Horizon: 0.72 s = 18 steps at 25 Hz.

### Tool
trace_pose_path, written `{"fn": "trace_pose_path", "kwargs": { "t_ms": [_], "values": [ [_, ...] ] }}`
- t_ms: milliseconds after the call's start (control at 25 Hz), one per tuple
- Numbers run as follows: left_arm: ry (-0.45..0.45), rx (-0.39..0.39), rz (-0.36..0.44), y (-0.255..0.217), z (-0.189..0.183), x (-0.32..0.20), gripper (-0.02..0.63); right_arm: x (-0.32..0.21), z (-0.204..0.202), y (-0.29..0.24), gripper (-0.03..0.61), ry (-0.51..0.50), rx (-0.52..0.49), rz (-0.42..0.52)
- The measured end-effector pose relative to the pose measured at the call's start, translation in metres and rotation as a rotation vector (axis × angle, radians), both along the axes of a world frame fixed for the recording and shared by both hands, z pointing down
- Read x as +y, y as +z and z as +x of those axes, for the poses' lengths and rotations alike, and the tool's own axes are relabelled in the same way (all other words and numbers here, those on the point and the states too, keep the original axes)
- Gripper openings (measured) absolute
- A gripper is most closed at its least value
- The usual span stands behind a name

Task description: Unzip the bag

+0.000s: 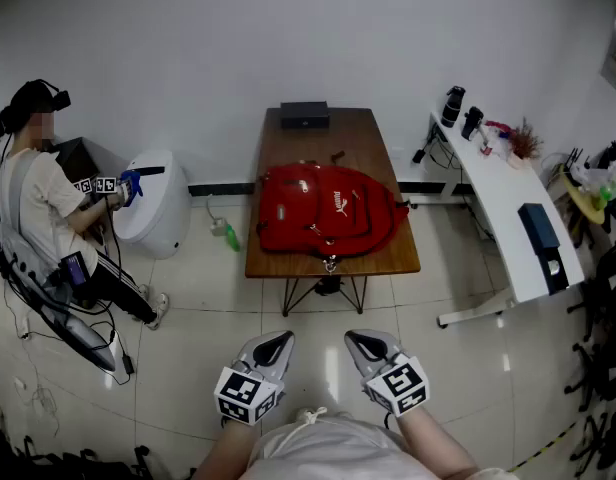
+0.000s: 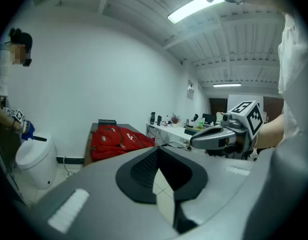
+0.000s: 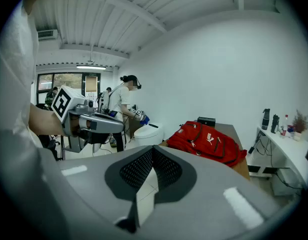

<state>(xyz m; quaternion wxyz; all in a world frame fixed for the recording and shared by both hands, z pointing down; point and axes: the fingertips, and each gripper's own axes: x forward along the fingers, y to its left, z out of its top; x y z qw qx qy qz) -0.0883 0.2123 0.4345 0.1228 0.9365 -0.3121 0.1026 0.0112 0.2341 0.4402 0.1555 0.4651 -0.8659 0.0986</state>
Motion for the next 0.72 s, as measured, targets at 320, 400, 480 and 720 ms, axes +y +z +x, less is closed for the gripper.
{"fn": "trace_pose_path", "kwargs": {
  "t_ms": [320,400,480,720],
  "values": [
    [-0.046,-0.004,-0.021,0.015,-0.027,-0.045,0.006,-0.034,-0.009,0.008,0.008,-0.003,0.016,-0.003],
    [-0.048,-0.006,-0.029,0.019,-0.026,-0.056,0.006,-0.049,-0.004,0.01,0.008,0.001,0.014,-0.007],
    [-0.048,-0.017,-0.036,0.026,-0.021,-0.07,0.006,-0.069,0.003,0.012,0.009,0.004,0.005,-0.007],
    [-0.088,-0.043,-0.036,0.037,0.003,-0.137,0.006,-0.151,0.027,0.02,0.008,-0.045,-0.002,0.008]
  ]
}}
